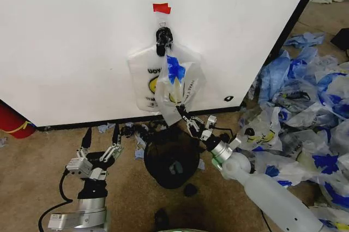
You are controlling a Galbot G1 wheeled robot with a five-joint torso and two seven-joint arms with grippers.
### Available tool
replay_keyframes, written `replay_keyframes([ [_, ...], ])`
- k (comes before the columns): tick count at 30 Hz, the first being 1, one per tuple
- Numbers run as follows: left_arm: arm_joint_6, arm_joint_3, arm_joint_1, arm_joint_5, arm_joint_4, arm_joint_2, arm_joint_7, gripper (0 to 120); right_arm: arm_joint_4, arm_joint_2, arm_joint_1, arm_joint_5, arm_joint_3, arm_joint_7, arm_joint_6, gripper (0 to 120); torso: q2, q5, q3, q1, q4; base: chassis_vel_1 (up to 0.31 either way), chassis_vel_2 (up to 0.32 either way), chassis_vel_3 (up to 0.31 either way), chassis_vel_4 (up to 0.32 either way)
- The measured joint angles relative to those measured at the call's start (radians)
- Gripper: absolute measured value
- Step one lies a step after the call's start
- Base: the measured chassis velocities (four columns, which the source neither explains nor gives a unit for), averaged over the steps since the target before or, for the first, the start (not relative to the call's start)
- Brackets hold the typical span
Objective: Pick up the garbage bag from the wall and place it over the trash bin.
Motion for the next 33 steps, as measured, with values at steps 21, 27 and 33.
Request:
replay_keyframes([
  [21, 0.001, 0.007, -0.006, -0.002, 0.001, 0.007, 0.000, 100, 0.001, -0.082, -0.026, -0.117, 0.023, -0.090, 0.026, 0, 0.000, 0.0002, 0.000, 0.000, 0.0000, 0.000, 0.000, 0.000, 0.000],
  [27, 0.001, 0.009, -0.005, 0.000, 0.001, 0.006, -0.001, 100, -0.003, -0.092, -0.034, -0.145, 0.029, -0.102, 0.037, 0, 0.000, 0.0000, 0.000, 0.000, 0.0000, 0.000, 0.000, 0.000, 0.000],
  [33, 0.001, 0.013, -0.002, 0.003, -0.001, 0.005, -0.001, 100, -0.009, -0.096, -0.038, -0.161, 0.031, -0.112, 0.046, 0, 0.000, 0.0000, 0.000, 0.000, 0.0000, 0.000, 0.000, 0.000, 0.000],
])
